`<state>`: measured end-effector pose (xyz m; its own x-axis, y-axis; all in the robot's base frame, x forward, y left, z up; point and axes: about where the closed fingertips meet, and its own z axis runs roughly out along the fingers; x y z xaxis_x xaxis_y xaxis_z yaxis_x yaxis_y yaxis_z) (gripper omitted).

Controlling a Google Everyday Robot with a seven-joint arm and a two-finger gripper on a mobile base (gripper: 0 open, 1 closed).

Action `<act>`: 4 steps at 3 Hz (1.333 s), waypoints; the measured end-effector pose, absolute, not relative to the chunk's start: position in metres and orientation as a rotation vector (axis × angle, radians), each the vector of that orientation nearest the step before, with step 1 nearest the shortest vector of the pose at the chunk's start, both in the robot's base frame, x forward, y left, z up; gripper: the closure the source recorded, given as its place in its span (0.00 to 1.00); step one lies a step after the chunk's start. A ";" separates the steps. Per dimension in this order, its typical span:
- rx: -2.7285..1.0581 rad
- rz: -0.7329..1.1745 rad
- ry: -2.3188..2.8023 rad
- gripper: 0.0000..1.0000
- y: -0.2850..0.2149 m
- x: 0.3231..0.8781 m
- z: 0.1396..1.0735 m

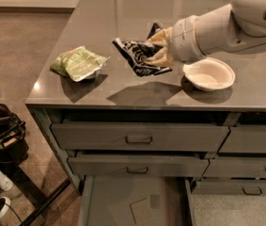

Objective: Pick blue chip bag from bottom drawer and place on counter

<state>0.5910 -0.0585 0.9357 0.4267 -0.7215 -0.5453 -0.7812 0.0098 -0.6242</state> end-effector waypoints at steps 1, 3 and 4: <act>-1.724 0.078 1.311 0.58 -0.058 0.591 0.936; -1.724 0.078 1.311 0.12 -0.058 0.591 0.936; -1.724 0.078 1.311 0.00 -0.058 0.591 0.936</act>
Offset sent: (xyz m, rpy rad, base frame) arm 0.0000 0.0000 0.0000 0.0000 0.0000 0.0000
